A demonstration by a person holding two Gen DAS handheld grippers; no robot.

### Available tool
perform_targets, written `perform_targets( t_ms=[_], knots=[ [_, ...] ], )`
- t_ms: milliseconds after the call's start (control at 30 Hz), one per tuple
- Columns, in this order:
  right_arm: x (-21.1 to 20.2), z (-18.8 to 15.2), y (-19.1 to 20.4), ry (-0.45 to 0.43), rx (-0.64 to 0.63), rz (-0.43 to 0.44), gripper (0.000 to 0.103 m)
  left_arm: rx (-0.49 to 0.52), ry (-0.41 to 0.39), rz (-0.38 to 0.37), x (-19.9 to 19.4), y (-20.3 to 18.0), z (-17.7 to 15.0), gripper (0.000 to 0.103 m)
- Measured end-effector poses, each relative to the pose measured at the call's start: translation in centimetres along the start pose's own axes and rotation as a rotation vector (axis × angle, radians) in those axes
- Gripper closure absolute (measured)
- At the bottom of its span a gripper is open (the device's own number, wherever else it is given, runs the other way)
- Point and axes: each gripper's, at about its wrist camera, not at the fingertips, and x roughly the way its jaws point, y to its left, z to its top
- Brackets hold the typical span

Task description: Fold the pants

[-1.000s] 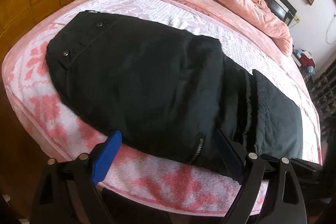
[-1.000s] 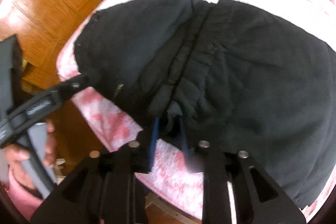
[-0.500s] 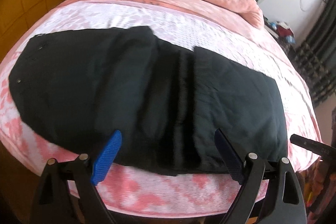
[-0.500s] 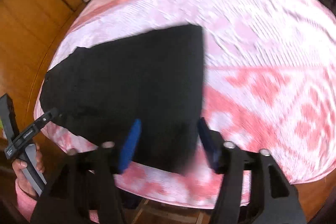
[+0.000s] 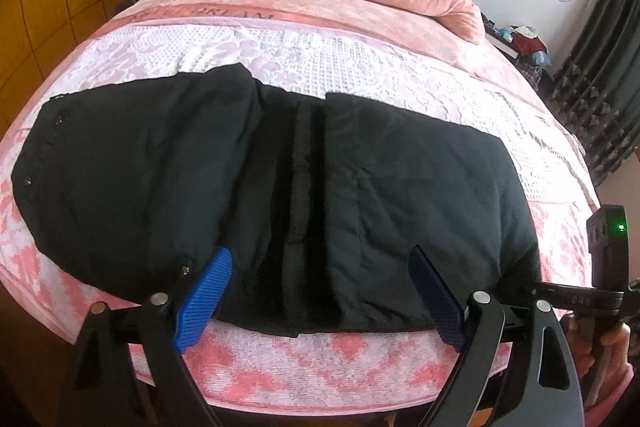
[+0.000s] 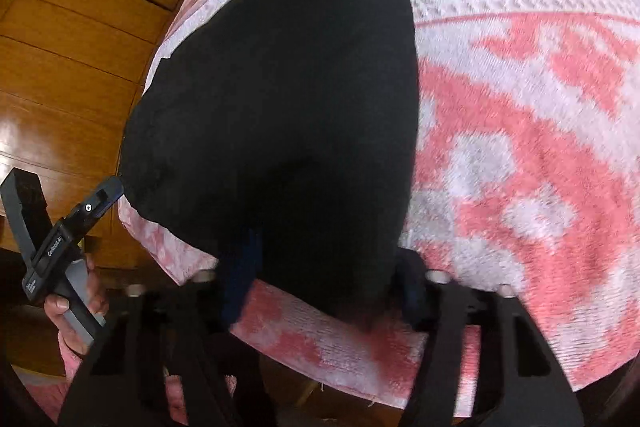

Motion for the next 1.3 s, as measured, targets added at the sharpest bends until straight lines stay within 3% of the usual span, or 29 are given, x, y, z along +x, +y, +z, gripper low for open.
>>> perform_targets(
  t_ms=[33, 100, 267, 400, 567, 700, 767, 800, 967, 1167, 1300],
  knots=[
    [-0.5, 0.1, -0.1, -0.006, -0.002, 0.006, 0.077, -0.001, -0.005, -0.002, -0.1, -0.1, 0.1, 0.013],
    [-1.4, 1.0, 0.1, -0.024, -0.003, 0.030, 0.084, -0.001, -0.012, -0.006, -0.3, -0.2, 0.2, 0.013],
    [-3.2, 1.2, 1.5, -0.060, -0.059, -0.081, 0.086, 0.007, -0.022, -0.018, -0.7, 0.0, 0.7, 0.012],
    [-2.4, 0.8, 0.9, -0.041, -0.047, -0.172, 0.086, 0.001, -0.025, -0.013, -0.5, 0.7, 0.7, 0.010],
    [-0.6, 1.0, 2.0, -0.028, -0.045, -0.219, 0.079, -0.041, 0.001, 0.000, 0.3, 2.5, 0.3, 0.010],
    [-2.7, 1.3, 4.4, -0.106, -0.084, -0.363, 0.064, -0.103, 0.002, 0.025, -0.2, 6.2, 0.5, 0.010],
    [-3.9, 1.6, 6.4, -0.161, -0.138, -0.421, 0.064, -0.157, 0.000, 0.071, -0.7, 9.4, 0.4, 0.010],
    [-4.3, 1.8, 7.0, -0.175, -0.154, -0.411, 0.064, -0.201, 0.002, 0.097, -0.9, 11.7, 0.5, 0.010],
    [-2.3, 2.6, 12.6, -0.164, -0.267, -0.267, 0.064, -0.432, -0.021, 0.176, -2.3, 21.4, 0.0, 0.011],
    [3.8, 2.8, 16.3, -0.049, -0.360, -0.224, 0.064, -0.775, -0.047, 0.110, -2.5, 32.4, -1.7, 0.011],
    [6.5, 2.3, 16.3, 0.002, -0.354, -0.249, 0.065, -0.893, -0.036, 0.036, -0.9, 36.1, -2.4, 0.014]
  ],
)
